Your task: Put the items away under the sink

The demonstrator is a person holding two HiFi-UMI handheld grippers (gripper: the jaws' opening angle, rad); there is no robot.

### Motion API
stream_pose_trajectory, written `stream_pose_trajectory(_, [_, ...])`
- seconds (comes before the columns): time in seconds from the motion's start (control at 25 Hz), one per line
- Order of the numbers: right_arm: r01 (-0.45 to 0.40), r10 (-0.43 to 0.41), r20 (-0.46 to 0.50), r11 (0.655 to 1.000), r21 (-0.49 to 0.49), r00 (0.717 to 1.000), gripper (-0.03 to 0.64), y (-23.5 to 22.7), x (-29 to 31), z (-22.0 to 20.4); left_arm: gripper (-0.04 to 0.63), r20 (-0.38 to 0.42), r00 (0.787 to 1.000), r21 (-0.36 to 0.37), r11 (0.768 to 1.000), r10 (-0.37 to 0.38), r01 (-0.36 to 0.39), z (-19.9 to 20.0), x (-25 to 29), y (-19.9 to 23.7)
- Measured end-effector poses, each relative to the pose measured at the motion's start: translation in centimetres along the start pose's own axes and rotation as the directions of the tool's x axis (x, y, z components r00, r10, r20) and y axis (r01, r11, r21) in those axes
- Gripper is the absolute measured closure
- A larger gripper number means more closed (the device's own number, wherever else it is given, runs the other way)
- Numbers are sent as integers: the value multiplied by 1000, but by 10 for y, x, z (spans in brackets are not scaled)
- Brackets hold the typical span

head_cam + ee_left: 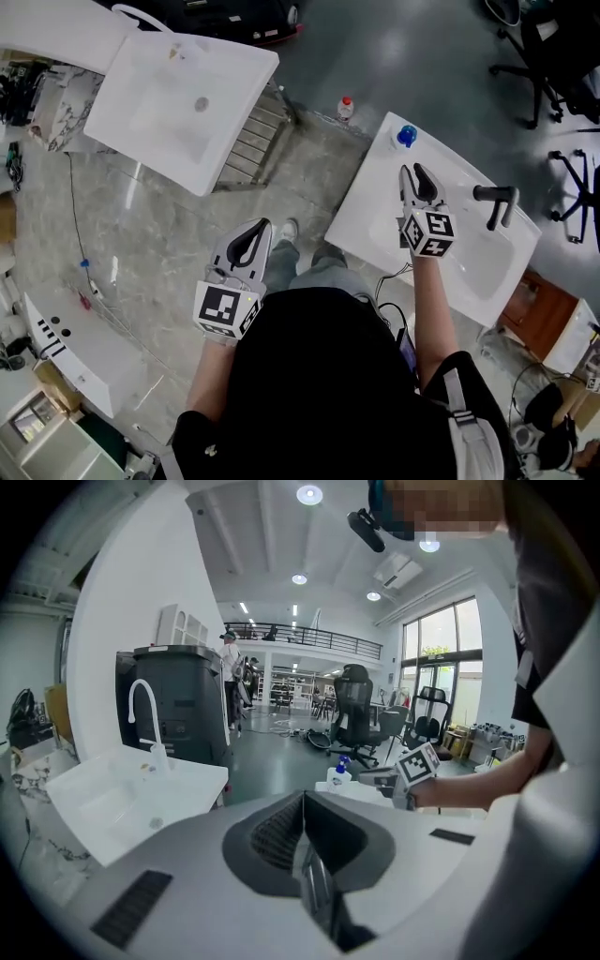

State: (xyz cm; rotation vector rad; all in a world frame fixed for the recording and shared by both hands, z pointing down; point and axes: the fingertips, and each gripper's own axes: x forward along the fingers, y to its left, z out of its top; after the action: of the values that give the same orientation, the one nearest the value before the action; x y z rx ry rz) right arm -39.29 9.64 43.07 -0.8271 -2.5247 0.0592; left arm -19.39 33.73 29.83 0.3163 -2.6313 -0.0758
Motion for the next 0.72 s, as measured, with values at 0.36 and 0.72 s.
stream_pose_trajectory(0.36, [4,-6,-81,999,-35,997,400,-5,43,-14,572,-14,994,-60,993,104,-105,-10,-16,15])
stream_pose_trajectory(0.72, [54,-59,-86,996,-64,994,393,-12,71,-15,572,-17,985,-95,980,172,-173,-20,-27,32])
